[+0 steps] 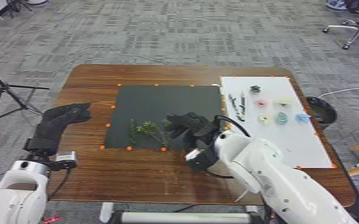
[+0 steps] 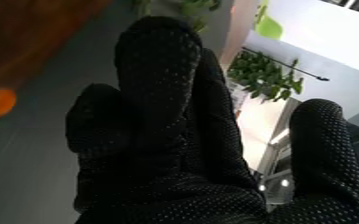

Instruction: Arrange flowers

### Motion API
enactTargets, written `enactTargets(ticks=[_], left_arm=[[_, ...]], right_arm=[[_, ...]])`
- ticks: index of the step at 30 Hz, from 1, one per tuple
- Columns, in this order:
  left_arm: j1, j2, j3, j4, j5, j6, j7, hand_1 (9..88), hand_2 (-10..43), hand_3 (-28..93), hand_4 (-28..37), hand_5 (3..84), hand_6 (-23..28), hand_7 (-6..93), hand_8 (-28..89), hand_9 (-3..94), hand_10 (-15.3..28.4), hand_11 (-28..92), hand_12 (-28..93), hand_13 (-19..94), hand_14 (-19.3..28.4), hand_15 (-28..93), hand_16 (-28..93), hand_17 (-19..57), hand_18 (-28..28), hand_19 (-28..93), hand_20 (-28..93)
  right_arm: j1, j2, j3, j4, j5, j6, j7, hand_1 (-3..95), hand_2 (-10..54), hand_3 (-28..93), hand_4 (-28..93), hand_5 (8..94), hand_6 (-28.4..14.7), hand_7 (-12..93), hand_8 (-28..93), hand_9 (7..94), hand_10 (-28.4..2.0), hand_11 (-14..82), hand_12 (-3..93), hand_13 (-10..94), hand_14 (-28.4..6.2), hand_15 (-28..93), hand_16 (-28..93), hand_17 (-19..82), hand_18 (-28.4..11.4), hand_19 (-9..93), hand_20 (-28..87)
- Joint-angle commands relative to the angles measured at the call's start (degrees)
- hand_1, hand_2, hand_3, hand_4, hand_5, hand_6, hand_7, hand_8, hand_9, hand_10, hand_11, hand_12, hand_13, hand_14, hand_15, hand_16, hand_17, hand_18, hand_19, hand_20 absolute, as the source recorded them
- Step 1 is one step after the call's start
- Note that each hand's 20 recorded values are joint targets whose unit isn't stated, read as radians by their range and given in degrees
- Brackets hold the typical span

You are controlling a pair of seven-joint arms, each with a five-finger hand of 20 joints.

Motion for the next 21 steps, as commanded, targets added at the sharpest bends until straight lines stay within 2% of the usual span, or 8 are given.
enactTargets(ticks=[1, 19, 20, 21], left_arm=[[0.24, -0.09, -0.23, -0.43, 0.06, -0.17, -0.13, 29.3, 2.2, 66, -24.6, 52.4, 2.6, 15.0, -7, 51.1, 14.8, 23, 15, 42, 19.3, 29, 1, 8.7, 13.0, 13, 20], [-0.33, -0.04, 0.6, -0.27, 0.17, -0.5, 0.0, 29.4, 2.3, 66, -24.7, 52.3, 2.6, 15.1, -7, 51.1, 14.7, 23, 15, 42, 19.2, 29, 1, 8.6, 13.0, 13, 20], [-0.32, -0.01, 0.61, -0.32, 0.16, -0.5, -0.05, 29.4, 2.3, 66, -24.8, 52.3, 2.5, 15.1, -7, 51.1, 14.7, 23, 15, 42, 19.2, 29, 1, 8.6, 13.0, 13, 20], [-0.36, 0.05, 0.55, -0.32, 0.19, -0.52, 0.13, 29.5, 2.3, 66, -24.8, 52.3, 2.5, 15.1, -7, 51.1, 14.7, 23, 15, 42, 19.2, 29, 1, 8.7, 13.0, 13, 20]], right_arm=[[-1.33, 0.14, -1.77, 0.76, -1.2, -2.13, 1.35, 21.3, 17.6, 44, -10, 60.2, -6.9, 7, -6, 61.8, -16.4, 7.7, 10.2, 90, -7.6, 47, 30, 61, -13.6, 93, 34], [0.29, -0.34, -1.28, -0.18, 0.11, -2.5, 1.55, 21.4, 17.7, 44, -10, 60.1, -7.0, 7, -6, 61.4, -16.4, 7.7, 10.2, 90, -7.8, 47, 31, 61, -13.6, 93, 34], [-0.31, -0.1, 0.05, -0.94, -0.36, -1.75, 1.27, 21.4, 17.7, 44, -10, 60.1, -6.9, 7, -6, 61.4, -16.4, 7.7, 10.1, 90, -7.8, 47, 31, 61, -13.6, 93, 34], [-0.85, 0.68, 0.77, -2.07, -0.91, 1.51, -0.13, 21.6, 17.6, 44, -9, 60.1, -7.0, 7, -6, 61.4, -16.4, 7.7, 10.2, 90, -7.8, 47, 31, 61, -13.8, 93, 34]])
